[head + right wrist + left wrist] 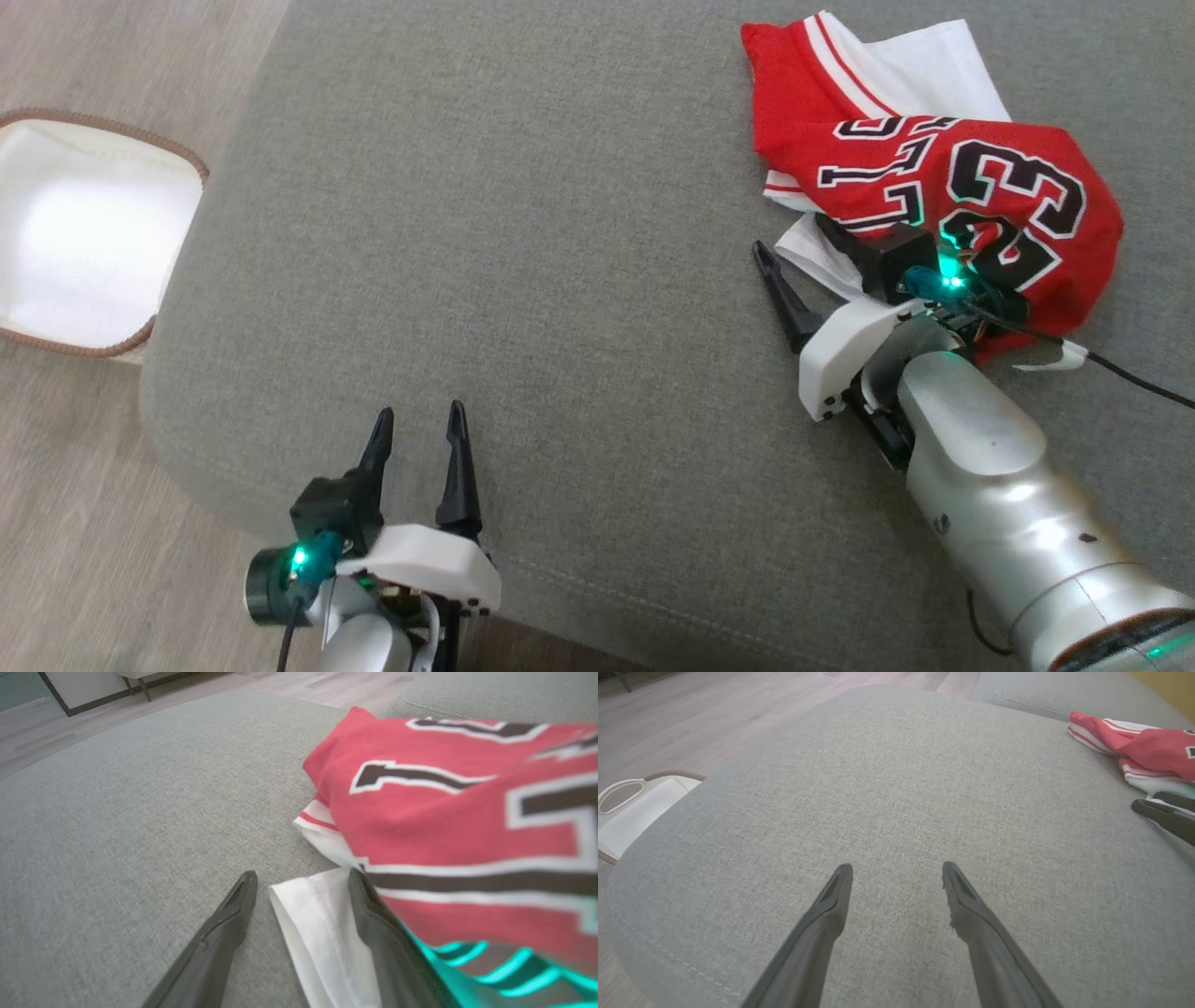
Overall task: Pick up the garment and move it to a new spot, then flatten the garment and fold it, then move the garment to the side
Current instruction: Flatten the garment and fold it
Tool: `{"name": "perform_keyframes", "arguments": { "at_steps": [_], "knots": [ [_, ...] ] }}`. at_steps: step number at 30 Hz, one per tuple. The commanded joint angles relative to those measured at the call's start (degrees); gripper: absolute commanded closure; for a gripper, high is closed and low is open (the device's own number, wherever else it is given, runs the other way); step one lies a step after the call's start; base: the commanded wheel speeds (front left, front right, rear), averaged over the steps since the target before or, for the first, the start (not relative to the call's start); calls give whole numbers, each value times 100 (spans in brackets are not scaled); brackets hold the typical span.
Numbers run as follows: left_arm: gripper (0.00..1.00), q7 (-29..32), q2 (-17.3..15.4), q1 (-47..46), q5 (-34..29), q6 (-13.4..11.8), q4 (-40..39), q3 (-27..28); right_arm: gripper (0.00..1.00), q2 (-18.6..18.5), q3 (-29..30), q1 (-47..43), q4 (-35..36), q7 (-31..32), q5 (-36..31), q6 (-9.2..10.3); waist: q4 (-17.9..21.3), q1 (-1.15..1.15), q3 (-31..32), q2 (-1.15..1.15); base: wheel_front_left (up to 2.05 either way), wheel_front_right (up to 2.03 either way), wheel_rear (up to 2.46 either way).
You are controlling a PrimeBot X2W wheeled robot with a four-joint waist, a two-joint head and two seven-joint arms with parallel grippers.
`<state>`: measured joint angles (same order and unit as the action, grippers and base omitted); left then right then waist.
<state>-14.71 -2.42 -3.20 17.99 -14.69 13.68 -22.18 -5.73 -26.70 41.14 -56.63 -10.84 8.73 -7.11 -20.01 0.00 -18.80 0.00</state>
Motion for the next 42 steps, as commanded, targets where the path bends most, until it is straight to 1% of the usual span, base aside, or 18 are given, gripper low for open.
{"name": "perform_keyframes", "arguments": {
  "at_steps": [1, 2, 4, 9, 14, 17, 22, 25, 27, 31, 35, 39, 42],
  "knots": [
    [0, -29, -46, -181, 46, -31, -130, 153, 42, 153, -123, -110, -143, 27, 60, -37, 35, 0, 46, 0, 0, 0, 0],
    [0, -29, -46, -182, 44, -28, -115, 161, 100, 163, -154, -105, -191, 29, 81, -37, 49, 0, 71, 0, 0, 0, 0],
    [0, -29, -46, -177, 42, -17, -92, 178, 100, 181, -237, -89, -283, 66, 120, -37, 88, 0, 127, 0, 0, 0, 0],
    [0, -29, -46, -156, 38, 8, -61, 233, 100, 214, -408, 39, -249, -83, 265, -37, 217, 0, 277, 0, 0, 0, 0],
    [0, -29, -46, -101, -2, 75, -5, 288, 100, 252, -643, 153, 78, -256, 559, -37, 360, 0, 524, 0, 0, 0, 0],
    [0, -29, -46, -50, -27, 126, 18, 297, 100, 270, -933, 306, 509, -313, 839, -37, 401, 0, 718, 0, 0, 0, 0],
    [0, -29, -46, 53, -33, 213, 105, 246, 100, 282, -1381, 993, 1363, -329, 1368, -37, 358, 0, 1014, 0, 0, 0, 0],
    [0, -29, -46, 97, -43, 268, 162, 192, 100, 283, -1467, 1609, 1701, -316, 1583, -37, 254, 0, 1155, 0, 0, 0, 0],
    [0, -29, -46, 125, -51, 301, 193, 159, 100, 284, -1421, 2058, 1766, -329, 1627, -37, 162, 0, 1225, 0, 0, 0, 0],
    [0, -29, -46, 148, -65, 346, 237, 88, 100, 284, -975, 2959, 1704, -390, 1564, -37, -14, 0, 1303, 0, 0, 0, 0],
    [0, -29, -46, 170, -54, 328, 244, 61, 100, 283, -123, 3592, 1586, -412, 1325, -37, -41, 0, 1331, 0, 0, 0, 0],
    [0, -29, -46, 172, -55, 310, 226, 108, 100, 130, 743, 3705, 1589, -414, 914, -37, 164, 0, 1305, 0, 0, 0, 0],
    [0, -29, -46, 132, -67, 308, 202, 147, 100, -50, 1115, 3456, 1554, -415, 706, -37, 429, 0, 1249, 0, 0, 0, 0]
  ]
}}
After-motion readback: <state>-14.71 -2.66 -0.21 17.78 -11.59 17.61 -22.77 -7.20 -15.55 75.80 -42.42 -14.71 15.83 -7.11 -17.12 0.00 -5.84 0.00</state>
